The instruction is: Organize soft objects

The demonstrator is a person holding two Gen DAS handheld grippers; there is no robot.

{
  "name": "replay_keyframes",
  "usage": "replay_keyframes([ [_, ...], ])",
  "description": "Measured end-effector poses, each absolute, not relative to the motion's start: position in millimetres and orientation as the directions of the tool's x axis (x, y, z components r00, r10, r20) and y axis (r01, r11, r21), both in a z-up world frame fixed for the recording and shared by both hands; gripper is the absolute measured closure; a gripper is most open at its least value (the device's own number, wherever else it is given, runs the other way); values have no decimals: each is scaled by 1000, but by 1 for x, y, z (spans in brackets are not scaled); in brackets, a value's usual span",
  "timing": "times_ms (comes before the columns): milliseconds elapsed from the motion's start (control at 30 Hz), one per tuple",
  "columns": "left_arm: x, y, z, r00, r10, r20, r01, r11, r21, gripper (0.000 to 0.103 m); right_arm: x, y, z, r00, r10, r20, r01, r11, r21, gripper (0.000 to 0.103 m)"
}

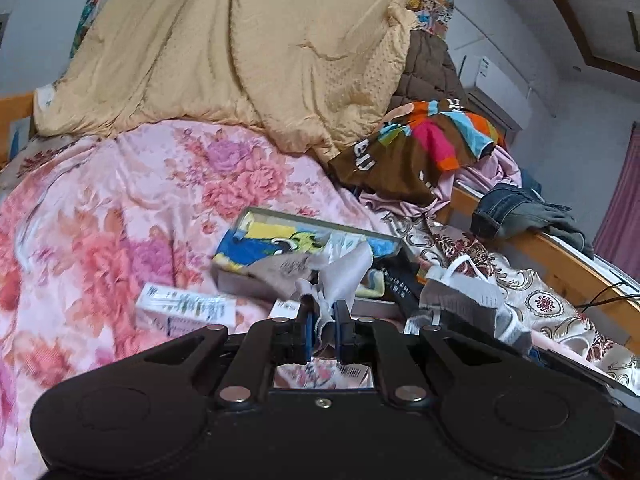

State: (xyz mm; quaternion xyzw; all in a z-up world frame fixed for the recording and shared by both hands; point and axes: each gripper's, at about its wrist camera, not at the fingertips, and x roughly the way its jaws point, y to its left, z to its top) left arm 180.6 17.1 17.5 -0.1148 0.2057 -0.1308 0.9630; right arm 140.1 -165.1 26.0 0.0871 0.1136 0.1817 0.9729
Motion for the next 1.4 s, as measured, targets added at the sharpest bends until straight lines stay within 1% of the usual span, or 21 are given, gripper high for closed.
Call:
replay_keyframes([
  [233, 220, 11, 22, 877, -299, -376, 217, 945, -244, 92, 196, -169, 38, 916, 358, -180, -330, 929, 170, 74],
  [533, 296, 7, 25, 886, -275, -374, 205, 955, -215, 92, 285, -189, 32, 936, 307, -173, -275, 943, 188, 74],
  [800, 371, -3, 15, 885, -268, -381, 188, 953, -236, 92, 350, -211, 26, 958, 222, -182, -190, 965, 179, 74],
  [933, 407, -14, 5, 884, -253, -393, 172, 958, -231, 92, 373, -226, 13, 951, 213, -223, -160, 959, 234, 74],
  [1100, 442, -23, -7, 875, -235, -423, 132, 957, -258, 92, 391, -237, -5, 937, 214, -278, -132, 950, 284, 74],
  [1400, 460, -28, -26, 862, -189, -471, 70, 963, -260, 92, 407, -238, -14, 909, 235, -343, -125, 941, 314, 71],
])
